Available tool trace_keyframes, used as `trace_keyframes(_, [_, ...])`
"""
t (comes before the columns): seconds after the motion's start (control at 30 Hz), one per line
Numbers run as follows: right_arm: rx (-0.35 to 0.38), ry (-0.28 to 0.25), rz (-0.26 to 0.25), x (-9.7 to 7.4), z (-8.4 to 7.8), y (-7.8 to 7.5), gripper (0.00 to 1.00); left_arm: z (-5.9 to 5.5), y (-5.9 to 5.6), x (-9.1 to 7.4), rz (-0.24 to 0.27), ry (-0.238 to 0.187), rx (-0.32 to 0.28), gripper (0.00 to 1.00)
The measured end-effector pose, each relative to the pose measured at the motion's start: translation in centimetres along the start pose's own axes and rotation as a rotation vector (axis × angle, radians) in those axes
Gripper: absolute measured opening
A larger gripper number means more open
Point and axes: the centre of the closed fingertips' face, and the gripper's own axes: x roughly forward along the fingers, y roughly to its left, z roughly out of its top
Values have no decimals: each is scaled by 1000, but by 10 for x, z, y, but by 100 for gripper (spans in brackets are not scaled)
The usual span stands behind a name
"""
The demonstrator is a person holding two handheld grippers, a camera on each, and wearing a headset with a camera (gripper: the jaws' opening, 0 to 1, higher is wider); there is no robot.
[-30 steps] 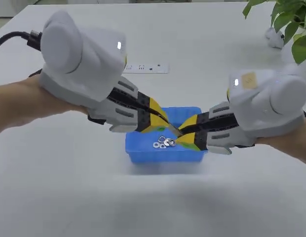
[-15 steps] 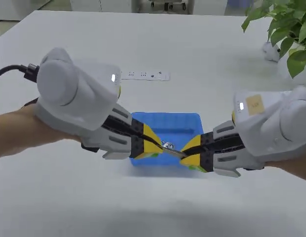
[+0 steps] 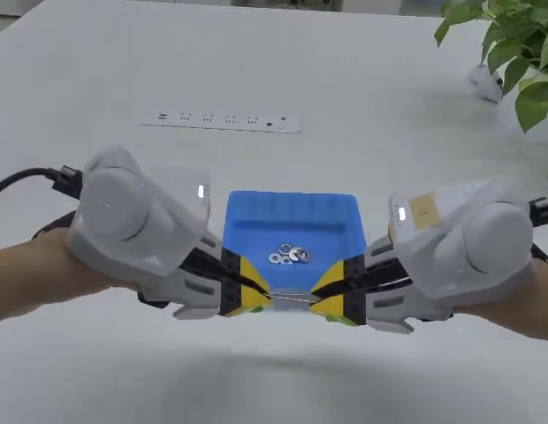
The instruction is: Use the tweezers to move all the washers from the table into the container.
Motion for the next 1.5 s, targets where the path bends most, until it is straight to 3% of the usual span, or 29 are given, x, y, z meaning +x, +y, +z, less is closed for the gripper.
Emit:
trace_keyframes(0.23, [5,46,23,18,-19,11,8,-24,-8,18,-32,27,-53,6])
trace_keyframes(0.5, [25,81,32,30,-33,14,8,-39,-9,30,-51,66,-59,6])
trace_keyframes(0.83, [15,106,46,37,-37,20,9,-50,-13,34,-70,101,-67,6])
trace_keyframes(1.07, [20,130,45,39,-40,22,10,-52,-13,33,-60,95,-101,7])
trace_keyframes(1.23, [31,138,27,39,-41,20,12,-52,-13,33,-50,105,-126,7])
trace_keyframes(1.37, [15,163,8,34,-46,17,12,-56,-9,27,-12,139,-84,6])
trace_keyframes(1.5, [44,155,-15,25,-48,16,14,-57,-10,20,-7,140,-101,7])
